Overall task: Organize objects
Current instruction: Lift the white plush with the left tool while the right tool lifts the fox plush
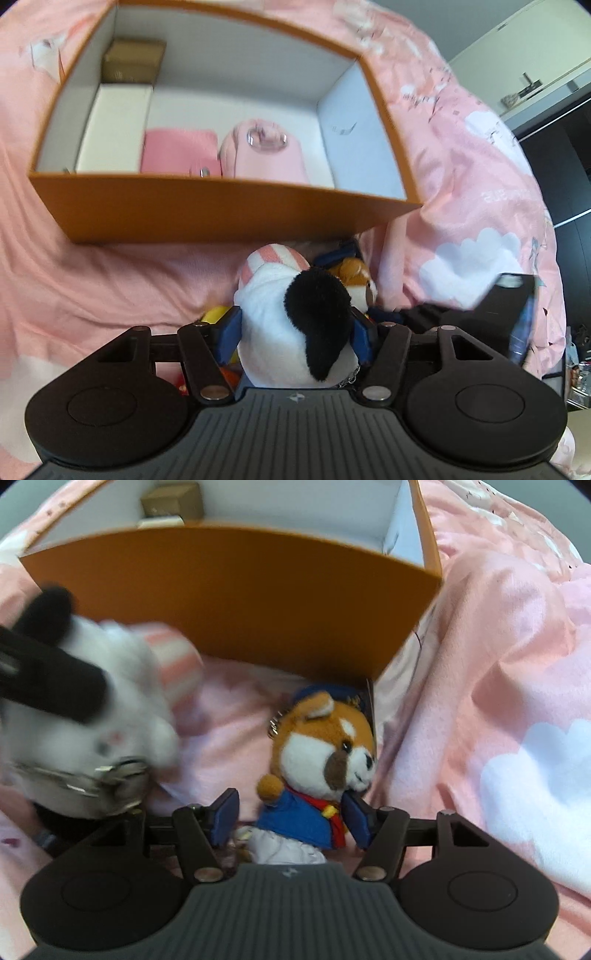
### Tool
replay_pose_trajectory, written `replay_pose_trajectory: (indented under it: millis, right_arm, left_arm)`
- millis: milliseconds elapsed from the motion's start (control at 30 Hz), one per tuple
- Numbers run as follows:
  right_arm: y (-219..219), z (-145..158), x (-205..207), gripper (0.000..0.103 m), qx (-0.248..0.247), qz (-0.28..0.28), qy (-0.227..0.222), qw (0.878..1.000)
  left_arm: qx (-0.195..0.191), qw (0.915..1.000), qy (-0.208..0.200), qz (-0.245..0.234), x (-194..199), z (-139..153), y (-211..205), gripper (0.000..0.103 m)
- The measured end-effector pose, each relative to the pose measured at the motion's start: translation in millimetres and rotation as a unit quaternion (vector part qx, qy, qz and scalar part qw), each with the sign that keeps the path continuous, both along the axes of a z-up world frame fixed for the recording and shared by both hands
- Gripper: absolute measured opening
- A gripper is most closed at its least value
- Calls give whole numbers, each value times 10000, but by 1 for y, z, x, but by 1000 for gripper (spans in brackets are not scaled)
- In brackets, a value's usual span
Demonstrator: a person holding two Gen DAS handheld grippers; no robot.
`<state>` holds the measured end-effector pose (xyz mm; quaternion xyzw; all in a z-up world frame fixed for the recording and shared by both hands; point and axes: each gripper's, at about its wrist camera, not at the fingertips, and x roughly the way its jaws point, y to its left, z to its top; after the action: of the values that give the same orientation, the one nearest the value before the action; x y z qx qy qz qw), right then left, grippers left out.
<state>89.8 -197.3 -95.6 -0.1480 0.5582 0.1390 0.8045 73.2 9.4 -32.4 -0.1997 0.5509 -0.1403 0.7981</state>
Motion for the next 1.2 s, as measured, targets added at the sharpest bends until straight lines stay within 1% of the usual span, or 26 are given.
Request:
replay_pose_trajectory:
  millis: [33,67,167,200,267,400,600,733,833,967,1067,1100,1200]
  right_arm:
    - [-3,-5,2,54,-46,-93,77,9999]
    - [-8,-9,4,53,63,-208,148,9997]
    - [-20,0,3,49,422,-434,135,9981]
    - [-23,3,2,46,508,-477,134,9975]
    - [-29,11,1,45,682,-537,155,9961]
    - [-43,35,-3,43,1086,-594,153,9922]
    - [-55,81,-11,42,1624,-589,-46,9850]
    - [-60,110,-6,42,2188,-427,-167,9747]
    - [-59,133,-4,41,2551,-226,-356,9660]
    - [-52,154,10,41,2745,-83,-604,9596]
    - [-41,161,26,41,2890,-42,-705,9547]
    - [-44,164,39,41,2938,-33,-710,9532]
    - [-37,165,60,41,3005,-31,-789,9505]
  left_arm:
    - [41,9999,-117,32,-3,4,0,68]
    - [78,9997,-219,51,-5,8,0,68]
    - [114,9988,-475,81,-11,17,1,68]
    - [110,9985,-538,80,-13,19,0,68]
    - [79,9977,-662,72,-16,24,0,68]
    - [3,9959,-899,44,-21,32,-1,68]
    - [-155,9924,-1218,97,-28,47,0,67]
    - [-260,9887,-1469,128,-29,59,2,67]
    - [-230,9849,-1705,175,-26,70,4,67]
    - [-98,9792,-2002,312,-16,85,9,67]
    - [-19,9757,-2150,417,-2,90,14,67]
    - [16,9746,-2196,439,3,92,15,67]
    - [99,9720,-2298,479,21,93,19,67]
